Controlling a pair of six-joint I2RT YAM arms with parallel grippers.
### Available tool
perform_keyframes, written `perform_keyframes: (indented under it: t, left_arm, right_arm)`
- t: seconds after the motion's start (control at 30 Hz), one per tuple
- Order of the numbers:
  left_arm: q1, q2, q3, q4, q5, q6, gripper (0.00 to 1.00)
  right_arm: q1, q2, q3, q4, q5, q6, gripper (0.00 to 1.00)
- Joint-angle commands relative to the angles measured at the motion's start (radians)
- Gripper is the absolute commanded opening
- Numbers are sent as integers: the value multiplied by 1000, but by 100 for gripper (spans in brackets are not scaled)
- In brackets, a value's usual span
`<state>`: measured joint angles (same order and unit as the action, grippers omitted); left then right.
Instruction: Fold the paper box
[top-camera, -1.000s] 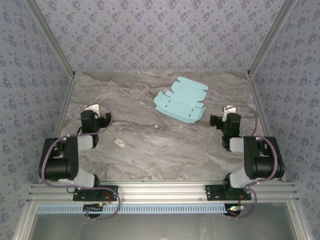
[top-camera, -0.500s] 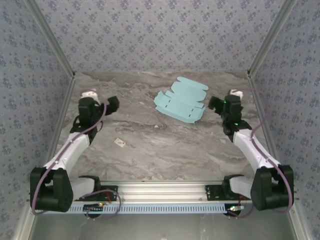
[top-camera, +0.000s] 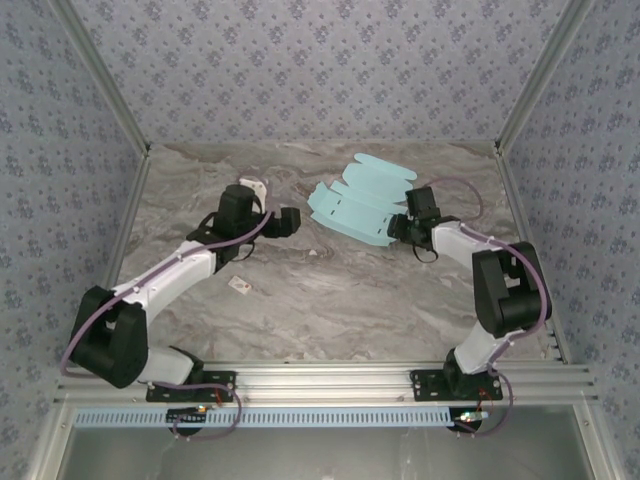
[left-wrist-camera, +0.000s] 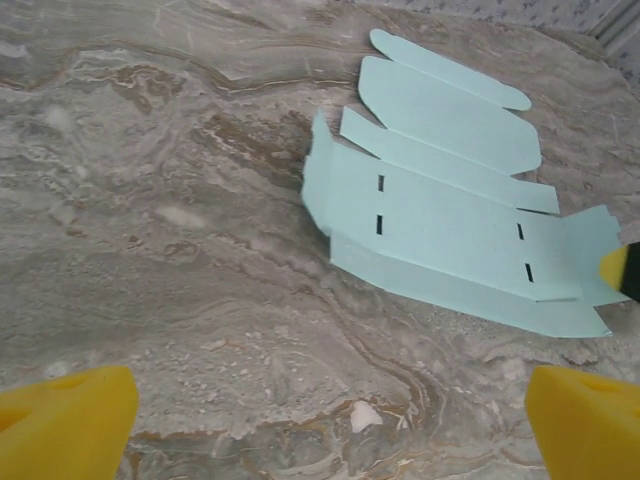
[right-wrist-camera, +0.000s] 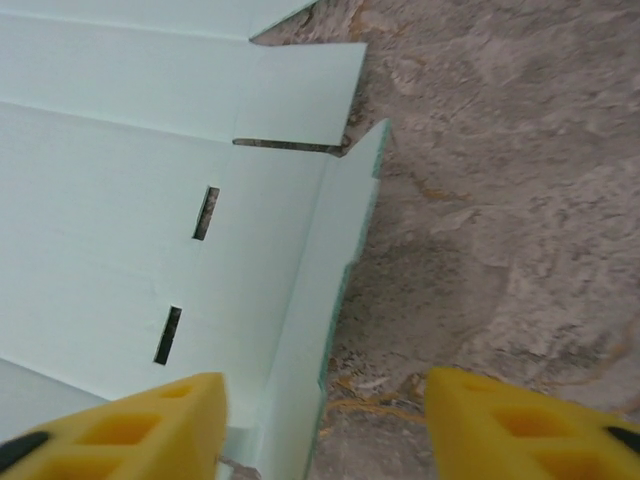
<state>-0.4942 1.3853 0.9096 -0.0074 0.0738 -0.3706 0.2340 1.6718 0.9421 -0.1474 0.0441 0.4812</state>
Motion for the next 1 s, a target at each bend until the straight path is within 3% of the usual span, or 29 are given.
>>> perform_keyframes:
  t: [0.0, 0.17, 0.23, 0.37, 0.53, 0.63, 0.83, 0.97]
  left_arm:
    - [-20, 21, 47, -34, -31, 25, 99]
    - [-27, 31, 57, -40, -45, 25, 98]
    - [-28, 23, 58, -39, -51, 25, 98]
    - [-28, -19, 61, -25, -74, 45, 96]
    - [-28, -65, 89, 54, -36, 114, 94]
    - [-39, -37, 174, 52, 79, 239, 93]
    - [-137, 66, 483, -286, 116, 691, 88]
    - [-165, 78, 590, -458, 182, 975, 84]
  right_arm:
    - [-5, 44, 46, 20, -30, 44, 43]
    - [-12, 76, 54, 53, -17, 66, 21]
    - [-14, 51, 51, 56, -3, 54, 17]
    - [-24, -65, 47, 54, -8, -98, 6]
    - [-30, -201, 85, 0, -187, -359, 0]
    - [-20, -258, 123, -38, -327, -486, 0]
    - [2, -281, 235, -154, -497, -668, 0]
    - [20, -282, 316, -258, -598, -795, 0]
